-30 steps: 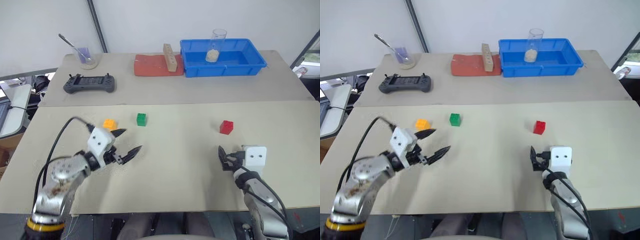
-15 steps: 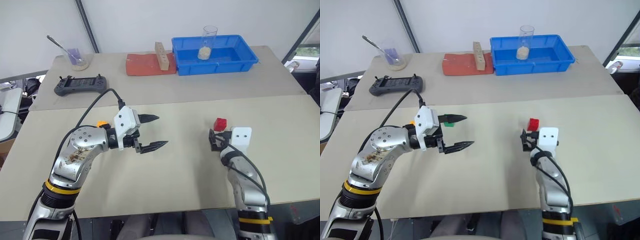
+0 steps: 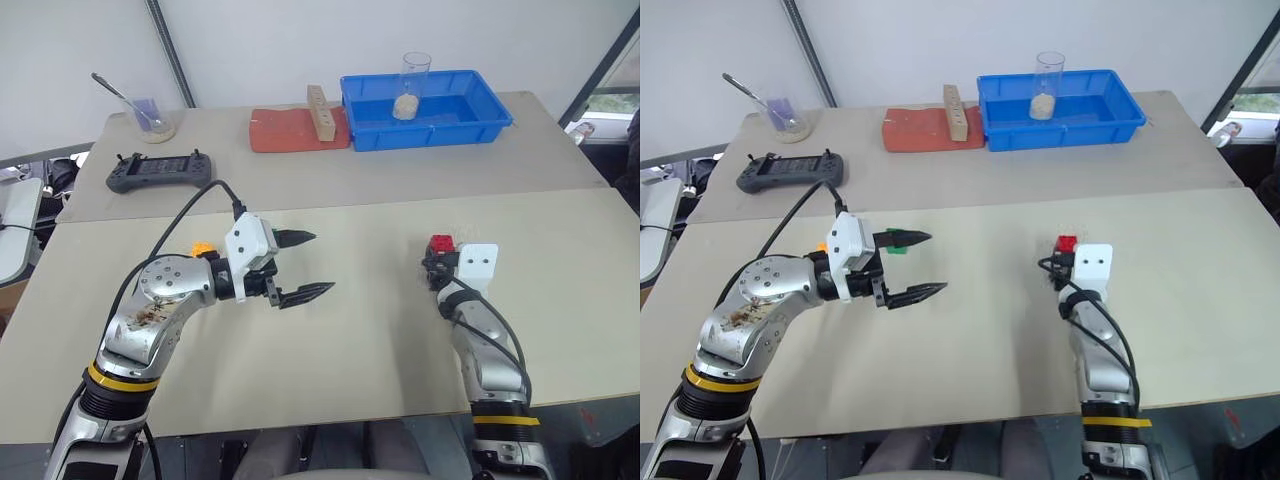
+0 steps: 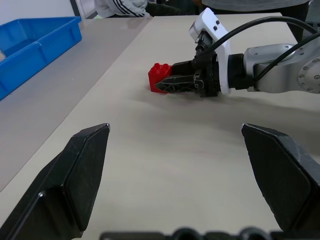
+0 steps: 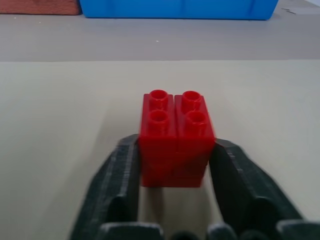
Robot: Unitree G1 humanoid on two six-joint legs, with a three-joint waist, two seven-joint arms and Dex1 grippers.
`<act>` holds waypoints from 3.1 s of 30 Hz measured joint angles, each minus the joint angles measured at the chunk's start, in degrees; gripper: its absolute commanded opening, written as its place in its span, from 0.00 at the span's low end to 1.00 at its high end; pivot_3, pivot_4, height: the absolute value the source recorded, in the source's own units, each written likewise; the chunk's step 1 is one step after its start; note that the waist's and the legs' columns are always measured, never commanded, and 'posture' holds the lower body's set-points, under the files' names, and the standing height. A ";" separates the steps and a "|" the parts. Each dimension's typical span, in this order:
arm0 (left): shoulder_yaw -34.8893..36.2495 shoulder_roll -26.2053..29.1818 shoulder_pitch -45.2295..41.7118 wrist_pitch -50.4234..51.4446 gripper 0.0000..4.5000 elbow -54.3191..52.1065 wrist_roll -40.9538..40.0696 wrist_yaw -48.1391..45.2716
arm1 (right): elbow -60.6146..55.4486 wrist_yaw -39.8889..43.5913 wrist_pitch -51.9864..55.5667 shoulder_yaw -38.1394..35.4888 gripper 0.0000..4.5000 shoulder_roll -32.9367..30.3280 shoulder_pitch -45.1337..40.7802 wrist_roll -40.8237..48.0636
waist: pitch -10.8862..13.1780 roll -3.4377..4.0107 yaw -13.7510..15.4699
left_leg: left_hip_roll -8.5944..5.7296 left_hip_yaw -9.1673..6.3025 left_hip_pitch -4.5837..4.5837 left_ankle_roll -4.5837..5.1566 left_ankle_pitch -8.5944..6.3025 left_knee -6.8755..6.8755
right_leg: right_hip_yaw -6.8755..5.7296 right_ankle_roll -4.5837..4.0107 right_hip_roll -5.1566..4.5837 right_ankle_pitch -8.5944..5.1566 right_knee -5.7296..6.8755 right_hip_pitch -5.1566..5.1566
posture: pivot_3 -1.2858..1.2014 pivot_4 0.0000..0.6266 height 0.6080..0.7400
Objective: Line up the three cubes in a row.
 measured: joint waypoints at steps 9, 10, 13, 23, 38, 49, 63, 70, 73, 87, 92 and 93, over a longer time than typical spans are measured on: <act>-0.06 0.34 0.66 -1.46 1.00 0.01 0.00 -1.38 | -1.29 18.63 1.56 2.47 0.31 -11.59 0.65 5.30 | 0.01 -0.01 -0.04 | 0.04 0.18 -0.13 0.30 0.12 0.01 | 0.14 0.00 0.02 0.00 0.02 -0.17 | 0.52 0.24 1.00; -0.12 0.78 0.94 -2.22 1.00 0.13 0.07 -2.47 | -1.54 24.02 2.14 2.96 0.31 -14.17 0.65 7.43 | 0.01 -0.01 -0.05 | 0.07 0.19 -0.13 0.32 0.11 0.01 | 0.13 0.00 0.03 0.00 0.00 -0.15 | 0.52 0.24 1.00; -0.60 1.89 2.01 -5.88 1.00 1.57 0.54 -6.02 | -1.08 40.13 2.36 4.69 0.31 -22.05 0.00 12.62 | 0.03 -0.02 -0.10 | 0.13 0.27 -0.13 0.37 0.06 0.07 | 0.13 0.00 0.05 0.00 -0.04 -0.12 | 0.52 0.24 1.00; -2.97 3.56 4.76 -14.69 1.00 6.19 2.68 -14.87 | 15.67 81.20 -15.21 16.70 0.31 -28.50 -12.97 14.02 | 0.14 -0.10 -0.08 | 0.43 0.34 -0.13 0.35 -0.18 0.24 | 0.12 -0.12 0.31 0.08 -0.33 0.04 | 0.52 0.24 1.00; -3.16 4.80 8.93 -13.67 1.00 2.18 2.66 -14.27 | 41.64 86.76 -29.97 23.85 0.55 -28.04 -29.40 10.84 | 0.16 -0.09 0.12 | 0.59 0.35 -0.05 0.25 -0.21 0.26 | 0.13 -0.30 0.45 0.20 -0.31 0.05 | 0.52 0.24 1.00; -3.55 4.79 8.55 -11.78 1.00 1.11 2.47 -13.47 | 47.27 86.80 -32.27 26.74 0.99 -30.28 -31.44 9.54 | 0.17 -0.07 0.34 | 0.61 0.39 -0.07 0.22 -0.20 0.26 | 0.15 -0.34 0.47 0.22 -0.22 -0.01 | 0.52 0.24 1.00; 4.01 -12.08 19.68 -7.16 1.00 -2.62 10.49 20.60 | 5.28 77.01 -0.40 14.21 0.99 -41.40 -20.29 21.75 | 0.20 -0.08 1.06 | 0.97 0.82 -0.34 0.07 -0.26 0.37 | 0.20 -0.53 0.37 0.33 0.01 -0.44 | 0.52 0.24 1.00; 4.58 -22.19 18.46 -11.66 1.00 5.88 19.37 37.27 | -16.74 54.27 28.80 11.00 0.99 -33.24 -26.10 32.14 | 0.22 -0.18 3.12 | 0.96 0.88 -0.49 0.01 -0.37 0.60 | 0.11 -0.55 0.36 0.39 -0.01 -0.48 | 0.52 0.24 1.00; 5.01 -24.51 16.63 -14.04 1.00 11.27 20.76 40.42 | -20.50 47.47 34.07 11.08 0.99 -29.88 -26.10 32.19 | 0.23 -0.19 3.63 | 0.86 0.90 -0.74 0.17 -0.38 0.87 | 0.13 -0.37 0.37 0.52 -0.02 -0.58 | 0.52 0.24 1.00; 4.33 -30.33 2.69 -23.91 0.88 33.19 22.47 43.43 | -26.46 37.93 39.17 10.77 1.00 -27.00 -24.52 33.20 | 0.23 -0.22 2.99 | 0.85 1.09 -0.76 0.32 -0.42 1.09 | 0.18 -0.24 0.37 0.66 0.00 -0.56 | 0.52 0.24 1.00; 4.33 -30.74 2.52 -25.99 0.39 34.49 22.66 44.22 | -27.24 37.56 39.17 10.77 1.00 -27.12 -24.23 33.20 | 0.23 -0.22 3.00 | 0.84 1.09 -0.75 0.33 -0.42 1.11 | 0.17 -0.24 0.39 0.66 0.00 -0.55 | 0.52 0.24 1.00; 4.34 -30.78 2.49 -26.13 0.28 34.59 22.69 44.40 | -27.23 37.43 39.17 10.77 1.00 -27.12 -24.21 33.19 | 0.23 -0.22 3.00 | 0.84 1.09 -0.75 0.33 -0.42 1.11 | 0.17 -0.24 0.39 0.66 0.00 -0.56 | 0.52 0.24 1.00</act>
